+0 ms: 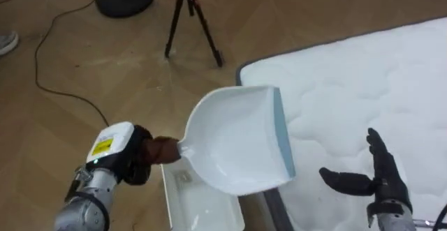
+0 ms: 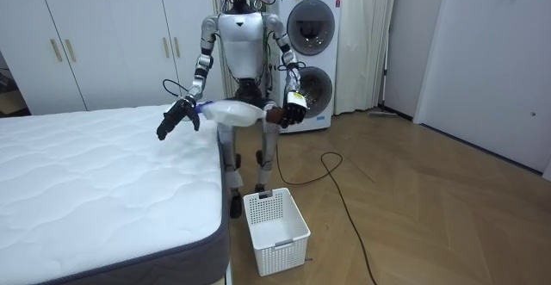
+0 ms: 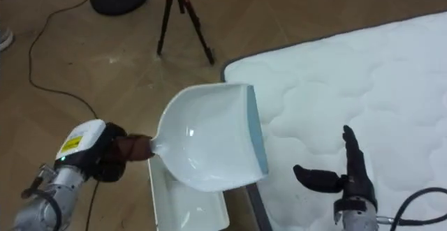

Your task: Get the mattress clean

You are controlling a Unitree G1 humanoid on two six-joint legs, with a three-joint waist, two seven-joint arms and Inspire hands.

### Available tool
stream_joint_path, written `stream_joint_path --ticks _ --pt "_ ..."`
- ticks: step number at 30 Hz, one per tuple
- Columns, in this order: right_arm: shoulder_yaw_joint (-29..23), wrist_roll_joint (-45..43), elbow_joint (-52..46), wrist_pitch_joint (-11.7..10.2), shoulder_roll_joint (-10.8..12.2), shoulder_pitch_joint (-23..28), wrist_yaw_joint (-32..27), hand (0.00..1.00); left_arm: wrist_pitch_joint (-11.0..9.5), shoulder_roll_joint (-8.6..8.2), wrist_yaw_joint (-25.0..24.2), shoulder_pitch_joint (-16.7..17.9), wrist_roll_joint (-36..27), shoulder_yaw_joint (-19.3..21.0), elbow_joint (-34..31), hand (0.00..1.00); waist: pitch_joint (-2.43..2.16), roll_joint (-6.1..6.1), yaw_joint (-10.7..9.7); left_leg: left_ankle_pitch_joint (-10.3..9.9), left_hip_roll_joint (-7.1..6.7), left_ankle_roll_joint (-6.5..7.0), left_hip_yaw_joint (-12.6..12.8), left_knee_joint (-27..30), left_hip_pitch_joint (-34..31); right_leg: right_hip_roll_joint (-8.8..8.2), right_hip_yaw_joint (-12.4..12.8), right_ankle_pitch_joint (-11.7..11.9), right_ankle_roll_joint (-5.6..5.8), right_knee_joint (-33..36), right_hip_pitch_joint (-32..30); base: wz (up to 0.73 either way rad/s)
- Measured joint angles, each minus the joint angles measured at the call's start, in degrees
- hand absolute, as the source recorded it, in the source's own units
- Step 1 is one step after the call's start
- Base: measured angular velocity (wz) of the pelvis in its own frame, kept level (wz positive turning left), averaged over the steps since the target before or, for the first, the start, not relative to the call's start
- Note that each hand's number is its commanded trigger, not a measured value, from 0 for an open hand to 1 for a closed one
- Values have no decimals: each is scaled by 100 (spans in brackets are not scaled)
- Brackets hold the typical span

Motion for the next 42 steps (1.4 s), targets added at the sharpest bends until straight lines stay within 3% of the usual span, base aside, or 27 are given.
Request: stream_joint_path --ticks 2,4,5,6,8,9,10,11,12,13,14,16,17,18,21,23,27,31,33,35,36,37,38,39,40,41,42 --pt "-2 -27 -74 -97 46 187 -28 0 -261 -48 381 10 -319 203 -167 100 3 0 -3 0 24 -1 332 -66 228 101 161 86 -17 -73 90 -96" --pt "24 -29 -78 -96 53 303 -52 0 -434 -48 626 27 -520 298 -201 100 5 -4 11 0 46 -1 450 -69 380 218 342 217 -28 -195 190 -122" --pt "63 9 -78 -85 51 312 -69 0 -511 -46 776 20 -672 368 -200 100 12 -13 26 0 61 -1 533 -77 441 261 301 348 -70 -295 204 -139" --pt "87 21 -78 -76 51 299 -74 0 -531 -45 840 18 -767 397 -199 100 19 -26 45 0 64 -1 590 -85 468 275 240 423 -96 -355 200 -159" --pt "153 40 -76 -56 76 202 -69 0 -574 -48 1103 19 -1035 409 -199 100 41 -67 150 1 117 2 667 -135 470 350 -153 882 -228 -741 256 -165" --pt "150 49 -69 -54 109 171 -70 0 -596 -51 1133 18 -1127 405 -194 100 59 -58 164 -6 178 12 888 -188 466 326 -404 879 -229 -714 253 -121" --pt "128 94 -64 -51 145 181 -107 0 -615 -127 1136 0 -1213 376 -182 100 70 -72 111 -17 240 32 1396 -286 543 141 -1000 452 -105 -140 257 -92" --pt "125 127 -54 -51 150 159 -124 0 -701 -224 1156 -9 -1276 378 -184 100 69 -106 148 -15 227 24 1753 -521 631 -138 -1402 -4 -38 563 271 -92" --pt "129 123 -34 -55 158 105 -116 0 -710 -271 1197 -17 -1356 380 -185 100 72 -127 165 -7 221 10 1971 -584 651 -309 -1514 -182 8 862 294 -124" --pt "137 132 35 -61 161 -53 -96 0 -708 -384 1263 -16 -1516 384 -184 100 95 -166 254 7 232 -7 2386 -609 680 -612 -1627 -423 105 1170 376 -152" --pt "148 173 60 -62 168 -150 -84 0 -687 -487 1280 9 -1695 385 -184 100 94 -183 368 6 235 -7 2757 -603 681 -908 -1646 -497 213 1275 541 -153" --pt "192 215 76 -69 182 -200 -43 0 -685 -580 1309 14 -1897 385 -185 100 89 -243 455 6 234 -9 3133 -570 686 -1227 -1832 -471 318 1163 927 -127" --pt "207 213 151 -90 223 -239 27 0 -682 -614 1352 14 -2000 395 -188 100 90 -317 489 9 240 -14 3323 -511 659 -1326 -1954 -528 441 823 1153 -118" --pt "255 213 228 -94 243 -308 45 0 -682 -616 1376 14 -2053 408 -189 100 116 -363 493 12 248 -18 3338 -450 641 -1336 -1951 -563 494 620 1172 -123" --pt "438 205 300 -85 252 -412 179 0 -667 -701 1369 59 -2417 382 -185 100 110 -429 487 25 262 -41 2590 -201 519 -1304 -1944 -637 538 218 1165 -130" --pt "438 190 252 -83 262 -418 317 0 -667 -778 1333 44 -2633 376 -158 100 91 -446 326 28 319 -47 2132 -20 415 -1207 -1926 -577 527 18 1221 -87" --pt "291 193 251 -61 277 -385 409 0 -668 -791 1249 115 -2950 256 -39 100 58 -496 -26 -19 508 -210 2136 18 392 -995 -1903 -451 416 -122 1239 -26" --pt "190 169 241 -72 291 -399 469 0 -596 -790 1175 293 -3013 -94 -25 100 21 -515 -69 6 726 -263 2225 160 397 -814 -1899 -305 301 -359 1272 -11" --pt "173 104 242 -110 314 -416 467 0 -581 -790 1116 305 -3011 -111 -8 100 16 -491 -22 32 773 -311 2249 186 405 -746 -1810 -267 249 -402 1253 -24" --pt "119 -66 225 -112 353 -415 505 0 -559 -793 1074 381 -3012 -54 -7 100 -27 -419 58 74 779 -377 2165 190 450 -665 -1560 -214 185 -452 1186 -53" --pt "119 -66 215 -112 353 -426 531 0 -557 -792 1070 401 -3013 -42 -7 100 -30 -390 142 77 745 -383 1911 189 457 -619 -1424 -195 162 -453 1157 -119" --pt "119 -106 212 -112 357 -467 597 0 -552 -798 1040 469 -3011 29 -10 100 -19 -310 342 77 575 -385 728 187 462 -492 -1122 -142 101 -469 1141 -148" --pt "121 -232 185 -113 372 -492 655 0 -547 -802 964 546 -3015 163 -12 100 -23 -254 394 80 407 -391 -256 169 477 -392 -901 -117 57 -514 1152 -142" --pt "117 -277 137 -113 370 -470 654 0 -535 -798 948 547 -3015 199 -12 100 -29 -242 385 86 352 -402 -549 149 480 -350 -825 -99 47 -539 1147 -98" --pt "106 -356 64 -109 369 -459 653 0 -534 -797 942 547 -3011 278 -48 85 -32 -238 354 96 314 -430 -748 42 520 -284 -705 -69 29 -556 1113 -63" --pt "90 -418 20 -109 369 -454 670 0 -534 -797 945 571 -3012 322 -101 60 -37 -259 295 133 324 -472 -638 -82 579 -212 -594 -46 11 -550 1066 -59" --pt "66 -427 -11 -109 370 -437 686 0 -534 -797 945 601 -3013 326 -154 11 -39 -266 279 138 337 -482 -567 -123 611 -172 -522 -32 2 -556 1054 -60"
